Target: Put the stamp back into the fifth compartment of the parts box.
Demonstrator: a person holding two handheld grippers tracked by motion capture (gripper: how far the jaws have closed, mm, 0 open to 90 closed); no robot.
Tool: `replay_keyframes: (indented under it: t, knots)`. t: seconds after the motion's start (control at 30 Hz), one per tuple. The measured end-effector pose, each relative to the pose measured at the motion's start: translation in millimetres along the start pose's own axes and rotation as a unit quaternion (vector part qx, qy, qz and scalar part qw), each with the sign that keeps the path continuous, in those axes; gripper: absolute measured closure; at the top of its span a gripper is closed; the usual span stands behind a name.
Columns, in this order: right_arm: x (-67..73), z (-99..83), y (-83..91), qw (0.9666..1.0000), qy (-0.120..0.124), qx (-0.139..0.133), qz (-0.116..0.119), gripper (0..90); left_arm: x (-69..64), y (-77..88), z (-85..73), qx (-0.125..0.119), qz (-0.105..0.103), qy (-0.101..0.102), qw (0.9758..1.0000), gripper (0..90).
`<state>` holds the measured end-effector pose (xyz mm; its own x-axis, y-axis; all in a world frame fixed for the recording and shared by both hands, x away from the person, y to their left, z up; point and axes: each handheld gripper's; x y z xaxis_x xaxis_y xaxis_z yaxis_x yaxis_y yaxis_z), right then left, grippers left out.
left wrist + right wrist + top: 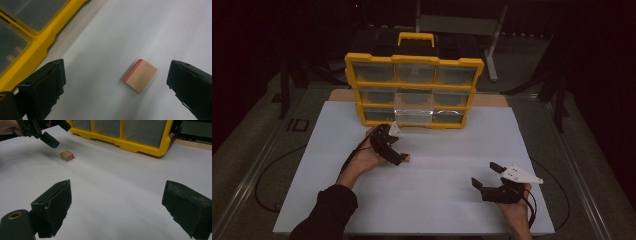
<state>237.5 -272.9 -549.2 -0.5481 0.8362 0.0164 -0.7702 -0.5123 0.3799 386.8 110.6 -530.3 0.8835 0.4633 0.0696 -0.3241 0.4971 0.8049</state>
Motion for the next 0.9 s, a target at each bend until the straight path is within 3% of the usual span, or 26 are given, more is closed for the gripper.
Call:
replay_keyframes:
  t: [0.13,0.37,0.47,0.53,0.63,0.67,0.73,0.9]
  knots:
    - [-0.2,-0.1,0.1,1.0000,-0.001,0.000,0.000,8.8,-4.0,-5.5,2.6,0.009,-0.005,-0.003,0.9999,5.3]
    - [-0.3,-0.1,-0.1,1.0000,-0.002,0.000,0.000,8.8,-11.3,-19.6,4.0,0.045,-0.014,-0.026,0.9985,17.2]
    - [-0.2,-0.2,-0.1,1.0000,-0.002,0.000,0.001,8.8,-10.8,-24.4,2.6,0.051,-0.018,-0.028,0.9981,30.5]
    - [-0.2,-0.2,-0.2,1.0000,-0.002,0.000,0.001,8.8,-10.0,-27.9,1.9,0.068,-0.017,-0.036,0.9968,37.9]
    - [-0.3,-0.2,-0.4,1.0000,-0.002,0.001,0.001,8.8,-7.5,-28.1,2.3,0.066,-0.030,-0.032,0.9968,51.5]
    - [-0.1,-0.3,-0.6,1.0000,-0.002,0.000,0.002,8.8,-6.0,-28.7,2.9,0.066,-0.046,-0.024,0.9965,54.9]
    - [-0.1,-0.2,-0.5,1.0000,-0.002,0.001,0.001,8.8,-5.6,-28.5,3.7,0.068,-0.057,-0.021,0.9958,64.4]
    - [0.1,-0.2,-0.3,1.0000,-0.002,0.001,0.001,8.8,-5.0,-28.3,5.3,0.076,-0.060,-0.015,0.9952,66.8]
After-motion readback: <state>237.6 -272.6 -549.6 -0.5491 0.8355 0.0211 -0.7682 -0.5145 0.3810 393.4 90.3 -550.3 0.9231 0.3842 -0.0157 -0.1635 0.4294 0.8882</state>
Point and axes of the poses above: each handheld gripper's, and its own axes: y roughly backward along the jaws, z roughly out of its top, x roughly to its left, and after that the axes turned 5 degrees about -z, right-handed
